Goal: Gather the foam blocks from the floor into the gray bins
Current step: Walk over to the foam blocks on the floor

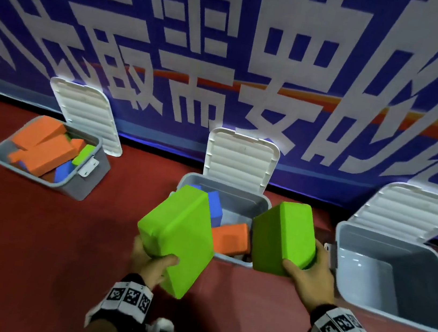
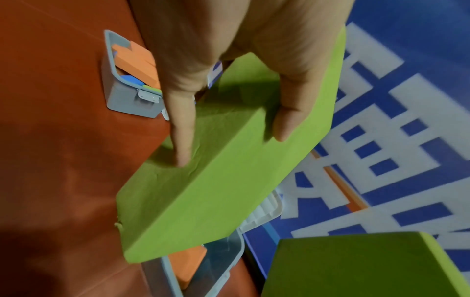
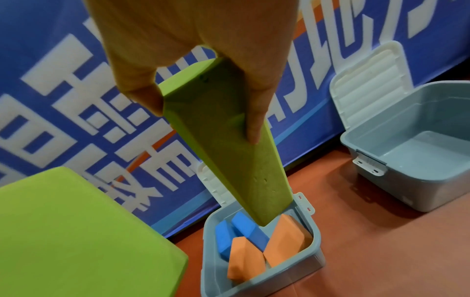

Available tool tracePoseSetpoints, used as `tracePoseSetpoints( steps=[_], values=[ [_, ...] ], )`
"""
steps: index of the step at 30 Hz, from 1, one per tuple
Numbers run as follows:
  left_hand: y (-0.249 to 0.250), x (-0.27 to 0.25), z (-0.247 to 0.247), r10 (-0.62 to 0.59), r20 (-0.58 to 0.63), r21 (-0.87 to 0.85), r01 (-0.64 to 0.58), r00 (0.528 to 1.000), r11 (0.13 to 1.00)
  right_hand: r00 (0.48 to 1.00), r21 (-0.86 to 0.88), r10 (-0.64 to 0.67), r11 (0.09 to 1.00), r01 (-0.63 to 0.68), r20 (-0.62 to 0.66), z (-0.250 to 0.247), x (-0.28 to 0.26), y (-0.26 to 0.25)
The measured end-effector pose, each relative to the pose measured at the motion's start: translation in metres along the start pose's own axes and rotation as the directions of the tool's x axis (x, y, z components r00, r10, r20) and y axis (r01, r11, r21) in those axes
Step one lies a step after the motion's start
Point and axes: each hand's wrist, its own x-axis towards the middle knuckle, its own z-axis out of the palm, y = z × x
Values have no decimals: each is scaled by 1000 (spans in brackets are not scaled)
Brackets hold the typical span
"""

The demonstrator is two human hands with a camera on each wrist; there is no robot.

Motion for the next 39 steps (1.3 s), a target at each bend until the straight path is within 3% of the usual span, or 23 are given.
tracePoseSetpoints(
  steps=[7,9,13,16,19,22,27,30,34,39],
  values=[
    [-15,124,39,-75,8,174,73,997,982,993,-66,96,993,-101,-74,47,96,1],
    [-60,184,51,-36,-56,231,48,998,972,992,-65,118,991,-120,-44,66,136,10],
    [-73,248,94,107,-169,379,-36,980,925,989,-98,145,985,-144,-1,114,212,44],
    [-78,285,124,48,-91,435,-3,995,900,986,-129,164,979,-160,21,149,258,71],
    [-100,325,145,-15,-21,346,21,1000,938,986,-170,157,974,-147,48,184,295,101],
    [-131,364,161,-150,-46,293,157,988,943,984,-221,144,968,-118,107,217,327,130],
    [-175,401,166,-151,-43,396,156,988,905,973,-309,82,951,-12,214,267,382,162],
    [-193,421,168,-178,-94,360,200,979,911,954,-331,70,943,31,290,294,412,177],
    [-228,432,165,-254,-26,403,242,967,882,943,-378,99,925,30,318,326,439,201],
    [-258,442,158,-212,-87,384,229,973,894,897,-420,72,898,131,435,348,466,216]
  ],
)
